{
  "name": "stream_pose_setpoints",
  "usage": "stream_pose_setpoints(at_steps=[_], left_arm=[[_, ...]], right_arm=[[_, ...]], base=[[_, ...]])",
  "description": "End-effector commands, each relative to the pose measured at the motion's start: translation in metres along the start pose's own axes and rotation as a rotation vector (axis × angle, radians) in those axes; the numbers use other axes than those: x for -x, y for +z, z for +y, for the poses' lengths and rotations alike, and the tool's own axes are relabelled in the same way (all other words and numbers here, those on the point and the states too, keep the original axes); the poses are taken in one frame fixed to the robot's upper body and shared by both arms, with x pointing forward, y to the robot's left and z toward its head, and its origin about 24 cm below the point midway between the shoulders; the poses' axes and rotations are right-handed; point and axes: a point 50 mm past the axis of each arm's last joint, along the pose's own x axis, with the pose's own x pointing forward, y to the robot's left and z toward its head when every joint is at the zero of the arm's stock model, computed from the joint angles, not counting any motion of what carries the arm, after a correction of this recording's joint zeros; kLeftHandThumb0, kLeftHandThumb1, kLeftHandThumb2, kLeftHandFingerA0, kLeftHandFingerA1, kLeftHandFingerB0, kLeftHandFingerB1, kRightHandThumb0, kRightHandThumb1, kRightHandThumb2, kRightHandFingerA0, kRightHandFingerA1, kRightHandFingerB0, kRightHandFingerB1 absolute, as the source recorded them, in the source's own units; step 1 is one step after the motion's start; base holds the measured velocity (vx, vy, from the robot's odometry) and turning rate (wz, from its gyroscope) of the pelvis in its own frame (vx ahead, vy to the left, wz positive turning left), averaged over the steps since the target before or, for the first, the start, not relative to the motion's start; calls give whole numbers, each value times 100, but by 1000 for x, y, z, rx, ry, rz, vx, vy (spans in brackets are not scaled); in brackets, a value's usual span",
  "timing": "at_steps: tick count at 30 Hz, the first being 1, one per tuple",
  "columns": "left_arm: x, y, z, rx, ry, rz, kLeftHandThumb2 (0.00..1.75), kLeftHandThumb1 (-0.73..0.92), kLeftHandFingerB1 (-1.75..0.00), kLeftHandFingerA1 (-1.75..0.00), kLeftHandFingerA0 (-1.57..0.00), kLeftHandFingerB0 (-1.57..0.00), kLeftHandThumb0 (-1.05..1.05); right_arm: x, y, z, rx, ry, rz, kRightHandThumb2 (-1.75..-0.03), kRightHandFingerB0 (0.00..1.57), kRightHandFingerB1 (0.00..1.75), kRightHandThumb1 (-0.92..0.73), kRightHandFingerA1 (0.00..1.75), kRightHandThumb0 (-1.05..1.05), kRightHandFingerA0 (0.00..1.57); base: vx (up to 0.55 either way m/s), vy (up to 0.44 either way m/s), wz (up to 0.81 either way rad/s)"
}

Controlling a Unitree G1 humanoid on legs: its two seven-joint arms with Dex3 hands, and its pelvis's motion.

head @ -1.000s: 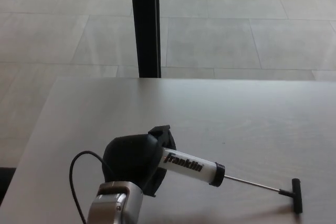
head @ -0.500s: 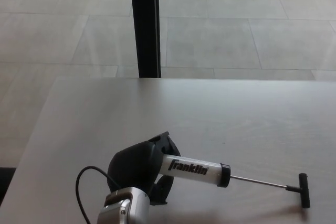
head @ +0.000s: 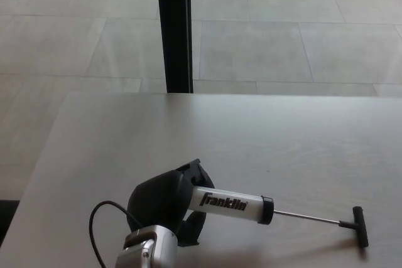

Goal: The robot uses its left hand to lift the air pump kept on the middle of the desk and use the right hand to compress the handle

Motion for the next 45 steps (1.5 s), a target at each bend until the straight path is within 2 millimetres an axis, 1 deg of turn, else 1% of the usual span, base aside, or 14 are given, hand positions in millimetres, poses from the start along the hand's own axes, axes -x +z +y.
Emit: stream_pose_setpoints(at_steps=[1,4,9,10,13,14,19,21,24,25,28,29,34,45], left_arm=[[-2,3,7,53,37,-22,123,57,-159,-175,-88,-75,-19],[-8,11,18,64,77,-41,120,56,-124,-175,-91,-75,-19],[-16,24,34,152,110,-45,150,40,-160,-175,-85,-82,-19],[-17,25,36,187,106,-44,152,40,-159,-175,-90,-84,-19],[-18,25,38,236,104,-47,153,40,-158,-175,-95,-87,-18],[-19,25,39,261,101,-32,153,36,-163,-175,-91,-84,-22],[-20,25,40,290,105,-27,152,37,-156,-175,-96,-90,-18],[-21,26,41,300,109,-28,151,37,-155,-175,-97,-89,-17],[-21,25,42,305,114,-20,150,39,-156,-175,-97,-87,-16],[-21,26,43,314,116,-24,149,39,-154,-175,-98,-89,-15],[-21,24,42,296,111,-25,152,37,-155,-175,-97,-88,-17],[-21,23,41,293,107,-25,152,36,-155,-175,-97,-88,-17],[-19,21,39,293,106,-16,150,38,-155,-175,-97,-86,-15],[-17,19,35,287,106,-29,153,36,-156,-175,-99,-89,-17]], right_arm=[[0,-9,-5,-31,-7,62,-69,41,42,-92,55,-67,35],[-1,-12,-5,-17,-9,76,-69,41,42,-92,55,-68,37],[-1,-17,-3,-23,-9,101,-115,34,55,-79,60,-67,32],[-1,-17,-3,-22,-5,106,-75,39,44,-92,52,-68,35],[-1,-19,-2,-23,-4,116,-114,32,54,-76,60,-63,32],[-1,-20,-2,-22,-2,117,-70,40,43,-92,54,-67,37],[-1,-22,-1,-1,10,127,-74,39,43,-92,53,-66,36],[-1,-23,-1,-6,32,148,-115,27,52,-76,61,-65,33],[-2,-23,3,-27,74,162,-71,25,38,-92,50,-77,26],[-3,-24,4,-38,113,155,-114,0,49,-54,52,-36,1],[-6,-21,6,31,159,162,-83,4,25,-92,10,-91,0],[-7,-20,7,23,165,156,-131,9,10,-92,12,-101,0],[-15,-8,15,-7,162,119,-95,0,13,-92,0,-96,0],[-29,11,31,19,168,69,-128,2,18,-91,18,-93,0]], base=[[0,0,0],[0,0,0],[0,0,0],[0,0,0],[0,0,0],[0,0,0],[0,0,0],[0,0,0],[0,0,0],[0,0,0],[0,0,0],[0,0,0],[0,0,0],[0,0,0]])
